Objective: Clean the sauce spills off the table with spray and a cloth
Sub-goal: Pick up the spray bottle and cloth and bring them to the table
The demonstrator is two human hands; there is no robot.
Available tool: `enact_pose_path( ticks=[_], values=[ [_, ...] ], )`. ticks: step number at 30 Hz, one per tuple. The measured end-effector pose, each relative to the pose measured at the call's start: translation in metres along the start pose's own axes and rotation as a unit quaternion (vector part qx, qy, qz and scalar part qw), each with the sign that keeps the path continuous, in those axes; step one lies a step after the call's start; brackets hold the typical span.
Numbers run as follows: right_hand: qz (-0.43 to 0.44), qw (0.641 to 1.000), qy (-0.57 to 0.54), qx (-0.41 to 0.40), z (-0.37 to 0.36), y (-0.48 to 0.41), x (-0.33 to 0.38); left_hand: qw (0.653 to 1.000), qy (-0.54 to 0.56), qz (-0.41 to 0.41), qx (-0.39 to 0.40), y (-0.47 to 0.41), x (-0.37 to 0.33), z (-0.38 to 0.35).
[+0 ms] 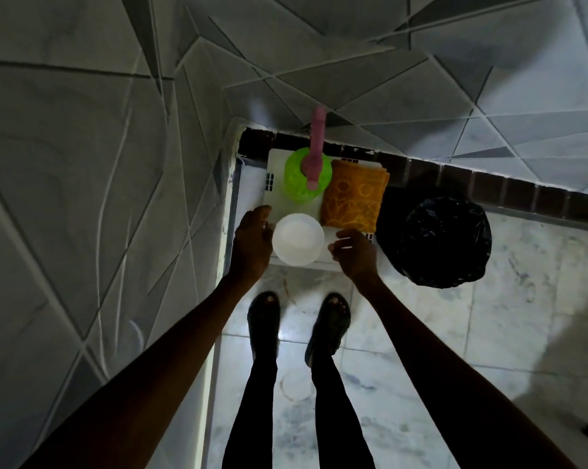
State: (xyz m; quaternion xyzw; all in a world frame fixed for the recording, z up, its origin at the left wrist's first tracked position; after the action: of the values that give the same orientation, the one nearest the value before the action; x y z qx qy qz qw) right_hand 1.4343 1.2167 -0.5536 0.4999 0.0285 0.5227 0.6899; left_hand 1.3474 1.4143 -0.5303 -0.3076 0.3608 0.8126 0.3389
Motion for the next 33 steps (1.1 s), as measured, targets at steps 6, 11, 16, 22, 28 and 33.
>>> enact_pose_path(
  ticks=[6,11,16,22,28,33],
  values=[
    [0.032,0.989,0.09,-0.112,0.053,-0.041,0.017,0.986,0.09,-0.139,-0.007,-0.012,-0.066,0.021],
    [-0.033,0.993,0.087,-0.079,0.049,-0.069,0.031,0.976,0.114,-0.18,0.052,-0.045,-0.08,0.011],
    [-0.114,0.985,0.077,-0.104,0.039,-0.074,0.044,0.976,0.105,-0.185,0.053,-0.057,-0.081,0.004],
    [-0.139,0.985,-0.062,-0.086,0.033,-0.081,0.035,0.978,0.101,-0.181,0.031,-0.059,-0.079,0.012],
    [-0.108,0.983,-0.145,-0.038,0.029,-0.081,0.038,0.974,0.095,-0.203,0.033,-0.068,-0.079,0.021],
    [-0.099,0.974,-0.199,-0.035,0.043,-0.072,0.036,0.98,0.085,-0.178,0.024,-0.064,-0.087,0.041]
  ],
)
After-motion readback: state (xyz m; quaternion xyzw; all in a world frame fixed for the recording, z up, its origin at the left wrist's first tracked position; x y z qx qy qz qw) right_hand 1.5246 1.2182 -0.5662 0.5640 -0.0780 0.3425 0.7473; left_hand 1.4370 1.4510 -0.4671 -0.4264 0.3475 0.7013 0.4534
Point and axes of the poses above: each hand's wrist, its own y-axis away from the middle knuckle, its own z-axis out of the back of the hand, x = y × z, the point moved 2 cm from there along -y, towards the middle knuckle, and after that the axes turned 3 degrees about -z, right-handed, at the moved point
